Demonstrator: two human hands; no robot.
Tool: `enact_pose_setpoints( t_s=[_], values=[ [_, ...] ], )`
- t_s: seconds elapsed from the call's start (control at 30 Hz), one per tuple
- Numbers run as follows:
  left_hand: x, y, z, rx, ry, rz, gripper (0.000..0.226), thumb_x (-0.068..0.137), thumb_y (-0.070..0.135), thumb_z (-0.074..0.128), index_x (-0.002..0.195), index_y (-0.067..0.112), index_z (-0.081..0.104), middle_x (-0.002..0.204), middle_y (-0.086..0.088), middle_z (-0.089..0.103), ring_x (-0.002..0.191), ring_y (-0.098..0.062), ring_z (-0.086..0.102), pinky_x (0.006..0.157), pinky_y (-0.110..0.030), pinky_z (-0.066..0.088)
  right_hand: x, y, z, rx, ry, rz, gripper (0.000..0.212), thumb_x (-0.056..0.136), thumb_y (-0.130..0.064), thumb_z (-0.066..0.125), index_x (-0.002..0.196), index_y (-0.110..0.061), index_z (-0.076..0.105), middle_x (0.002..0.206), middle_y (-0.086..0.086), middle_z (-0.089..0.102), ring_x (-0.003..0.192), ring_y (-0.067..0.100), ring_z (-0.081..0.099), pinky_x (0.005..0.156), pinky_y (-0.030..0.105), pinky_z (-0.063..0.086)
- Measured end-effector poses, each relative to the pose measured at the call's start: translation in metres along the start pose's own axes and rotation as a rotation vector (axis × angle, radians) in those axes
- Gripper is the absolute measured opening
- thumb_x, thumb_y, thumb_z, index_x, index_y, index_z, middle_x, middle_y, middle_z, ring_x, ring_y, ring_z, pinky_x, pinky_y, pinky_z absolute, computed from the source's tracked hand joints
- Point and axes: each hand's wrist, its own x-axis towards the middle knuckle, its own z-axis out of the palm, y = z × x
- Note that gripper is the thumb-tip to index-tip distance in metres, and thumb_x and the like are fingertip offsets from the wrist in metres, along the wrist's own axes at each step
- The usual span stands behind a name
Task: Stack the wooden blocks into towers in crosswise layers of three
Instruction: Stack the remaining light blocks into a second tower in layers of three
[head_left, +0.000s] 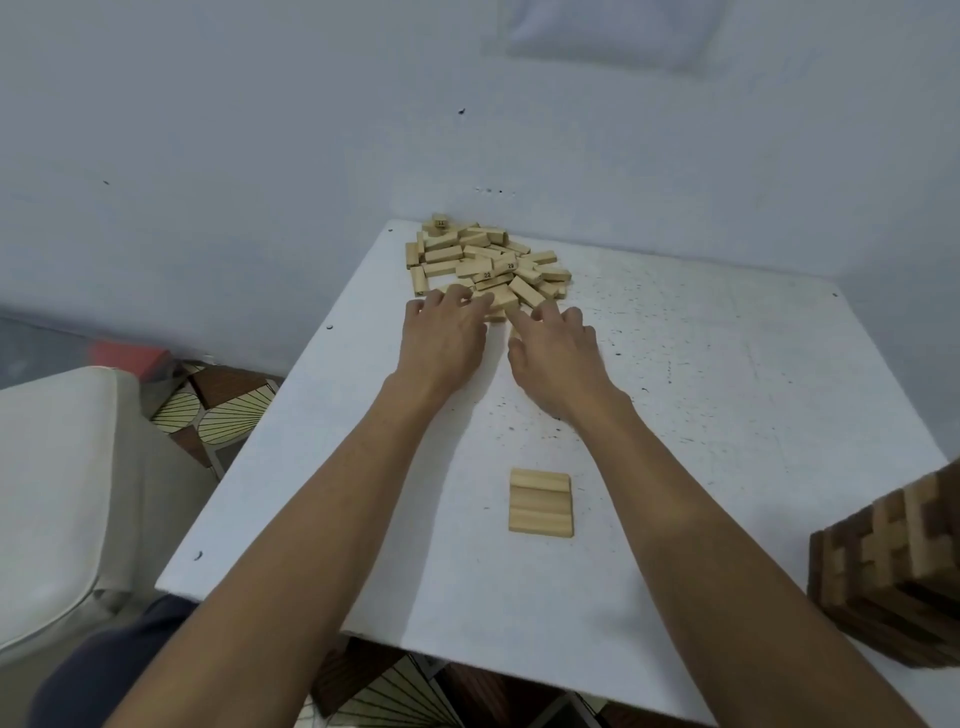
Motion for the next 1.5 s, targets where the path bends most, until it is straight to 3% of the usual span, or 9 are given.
enact_pose_setpoints(
  t_s=[0.33,0.47,0.63,0.83,1.03,1.17,1.27,1.37,1.5],
  values=[
    [0.004,0.000,0.005,-0.166,0.110,-0.070,0.026,0.097,0.023,0.055,0.115,0.030,0.073,0.105,-0.004,0.070,0.103,-0.028,0.061,0.097,-0.041,0.032,0.002,0.003,0.009,0.015,0.034,0.044,0.036,0.103,-0.024,0.040,0.136,-0.020,0.053,0.134,0.010,0.048,0.117,0.036,0.041,0.095,0.043,0.037],
    [-0.003,-0.002,-0.004,-0.357,0.035,-0.044,0.020,0.093,0.022,0.063,0.106,0.020,0.077,0.091,-0.006,0.069,0.091,-0.024,0.062,0.084,-0.042,0.048,-0.003,0.002,0.006,0.065,0.035,0.071,0.037,0.101,-0.032,0.042,0.132,-0.018,0.058,0.128,0.010,0.052,0.115,0.033,0.041,0.091,0.040,0.036],
    [-0.020,-0.001,-0.007,-0.429,-0.002,-0.074,0.021,0.091,0.017,0.065,0.108,0.015,0.076,0.103,-0.005,0.067,0.088,-0.021,0.064,0.079,-0.036,0.051,-0.020,0.001,0.001,0.194,0.011,0.077,0.036,0.101,-0.028,0.047,0.133,-0.018,0.059,0.124,0.011,0.053,0.114,0.032,0.042,0.091,0.039,0.041],
    [-0.048,0.007,-0.018,-0.458,-0.060,0.030,0.016,0.089,0.018,0.068,0.100,0.010,0.077,0.120,-0.003,0.067,0.082,-0.013,0.068,0.083,-0.036,0.053,-0.050,0.008,-0.005,0.294,-0.013,0.037,0.035,0.100,-0.024,0.046,0.130,-0.023,0.064,0.120,0.005,0.058,0.113,0.031,0.042,0.095,0.043,0.041],
    [-0.065,0.010,-0.032,-0.465,-0.151,0.088,0.018,0.089,0.015,0.069,0.105,0.010,0.077,0.131,-0.006,0.064,0.085,-0.014,0.070,0.083,-0.021,0.044,-0.065,0.017,-0.012,0.295,-0.031,0.020,0.033,0.098,-0.027,0.051,0.129,-0.023,0.063,0.126,-0.003,0.060,0.116,0.028,0.042,0.094,0.039,0.040],
    [-0.067,0.003,-0.036,-0.434,-0.133,0.032,0.019,0.089,0.019,0.070,0.105,0.011,0.076,0.130,-0.006,0.064,0.104,-0.015,0.067,0.092,-0.028,0.046,-0.064,0.016,-0.013,0.337,-0.039,-0.011,0.033,0.096,-0.027,0.055,0.128,-0.022,0.063,0.130,-0.004,0.059,0.119,0.027,0.042,0.097,0.040,0.041],
    [-0.064,-0.004,-0.036,-0.372,-0.137,0.063,0.021,0.089,0.033,0.071,0.102,0.018,0.076,0.138,-0.002,0.060,0.125,-0.017,0.055,0.097,-0.026,0.036,-0.062,0.014,-0.012,0.368,-0.059,-0.052,0.035,0.095,-0.029,0.056,0.129,-0.023,0.063,0.133,-0.006,0.057,0.120,0.026,0.041,0.099,0.040,0.040],
    [-0.058,-0.007,-0.038,-0.324,-0.166,0.090,0.020,0.088,0.038,0.071,0.098,0.020,0.072,0.137,-0.001,0.060,0.122,-0.023,0.055,0.100,-0.038,0.040,-0.059,0.013,-0.010,0.370,-0.066,-0.075,0.038,0.093,-0.031,0.059,0.131,-0.025,0.061,0.136,-0.008,0.056,0.122,0.027,0.042,0.099,0.040,0.040],
    [-0.051,-0.009,-0.039,-0.302,-0.272,0.130,0.019,0.088,0.041,0.068,0.096,0.025,0.061,0.123,0.000,0.068,0.109,-0.023,0.059,0.099,-0.042,0.040,-0.057,0.014,-0.007,0.392,-0.046,-0.093,0.045,0.092,-0.031,0.061,0.136,-0.024,0.054,0.140,-0.009,0.052,0.125,0.027,0.041,0.099,0.038,0.040]
  ],
)
